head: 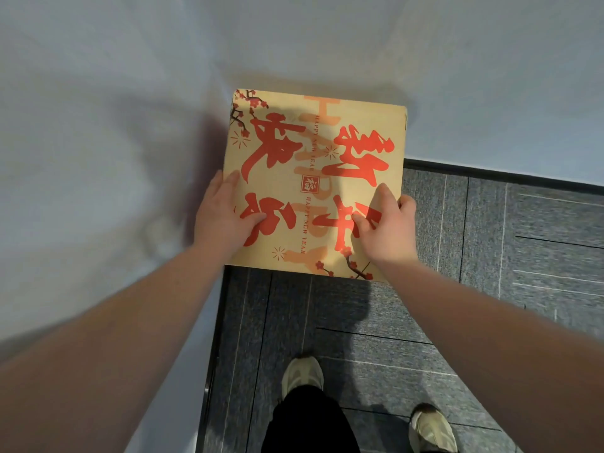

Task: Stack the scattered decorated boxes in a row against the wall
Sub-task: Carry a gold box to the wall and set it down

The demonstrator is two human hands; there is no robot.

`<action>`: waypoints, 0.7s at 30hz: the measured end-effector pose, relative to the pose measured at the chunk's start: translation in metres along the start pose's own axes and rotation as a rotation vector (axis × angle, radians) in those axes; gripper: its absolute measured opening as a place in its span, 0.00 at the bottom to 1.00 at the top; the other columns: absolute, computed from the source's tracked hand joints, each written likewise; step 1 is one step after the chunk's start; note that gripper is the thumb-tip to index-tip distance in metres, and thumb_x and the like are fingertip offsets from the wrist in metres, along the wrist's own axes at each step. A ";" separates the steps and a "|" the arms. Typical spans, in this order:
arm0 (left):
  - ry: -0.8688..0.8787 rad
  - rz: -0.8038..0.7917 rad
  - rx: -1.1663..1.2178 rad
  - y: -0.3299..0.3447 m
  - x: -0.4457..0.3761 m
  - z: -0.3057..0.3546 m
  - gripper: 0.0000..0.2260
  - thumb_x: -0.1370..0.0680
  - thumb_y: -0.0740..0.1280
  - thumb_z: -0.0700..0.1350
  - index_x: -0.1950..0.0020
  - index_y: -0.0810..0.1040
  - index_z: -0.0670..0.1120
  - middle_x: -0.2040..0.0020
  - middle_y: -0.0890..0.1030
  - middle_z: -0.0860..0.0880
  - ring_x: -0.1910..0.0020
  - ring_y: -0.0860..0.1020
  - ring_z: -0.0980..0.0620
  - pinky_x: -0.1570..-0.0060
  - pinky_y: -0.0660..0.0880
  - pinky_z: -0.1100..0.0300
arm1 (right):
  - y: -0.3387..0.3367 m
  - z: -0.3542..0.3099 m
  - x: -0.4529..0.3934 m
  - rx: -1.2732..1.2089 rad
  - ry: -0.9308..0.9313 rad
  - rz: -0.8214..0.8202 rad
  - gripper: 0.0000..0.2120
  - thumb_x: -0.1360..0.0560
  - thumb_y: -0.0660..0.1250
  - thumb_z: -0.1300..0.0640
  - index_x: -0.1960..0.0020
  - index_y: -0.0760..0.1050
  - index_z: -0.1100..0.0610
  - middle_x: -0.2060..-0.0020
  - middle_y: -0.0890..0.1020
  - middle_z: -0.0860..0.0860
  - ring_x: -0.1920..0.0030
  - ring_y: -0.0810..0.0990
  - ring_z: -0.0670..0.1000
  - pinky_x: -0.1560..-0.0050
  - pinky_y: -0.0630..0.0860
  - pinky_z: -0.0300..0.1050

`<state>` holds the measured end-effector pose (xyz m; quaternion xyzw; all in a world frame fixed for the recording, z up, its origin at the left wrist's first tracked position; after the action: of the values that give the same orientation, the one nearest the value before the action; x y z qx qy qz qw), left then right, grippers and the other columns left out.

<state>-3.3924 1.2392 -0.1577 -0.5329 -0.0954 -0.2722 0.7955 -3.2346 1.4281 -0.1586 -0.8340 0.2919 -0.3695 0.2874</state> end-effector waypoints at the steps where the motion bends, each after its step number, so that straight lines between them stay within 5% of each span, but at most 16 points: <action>1: 0.004 0.005 -0.004 -0.001 -0.001 -0.001 0.37 0.26 0.71 0.53 0.23 0.55 0.51 0.22 0.54 0.49 0.25 0.56 0.48 0.28 0.57 0.49 | 0.002 -0.003 0.000 -0.004 -0.006 -0.001 0.29 0.23 0.67 0.54 0.26 0.60 0.54 0.33 0.61 0.57 0.34 0.67 0.58 0.32 0.64 0.47; 21: 0.014 0.009 -0.109 -0.013 0.021 0.003 0.33 0.23 0.66 0.54 0.22 0.54 0.50 0.22 0.50 0.49 0.24 0.53 0.48 0.28 0.56 0.49 | 0.005 -0.020 0.008 0.064 0.009 -0.082 0.32 0.21 0.63 0.48 0.22 0.53 0.53 0.29 0.60 0.56 0.30 0.66 0.57 0.31 0.65 0.51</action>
<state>-3.3821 1.2311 -0.1367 -0.5741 -0.0724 -0.2771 0.7670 -3.2472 1.4136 -0.1473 -0.8339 0.2470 -0.3941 0.2972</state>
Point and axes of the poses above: each hand's wrist, its own x-axis away from the middle knuckle, its own y-axis out of the palm, z = x × y, the point moved 2 cm from there along -x, towards the middle knuckle
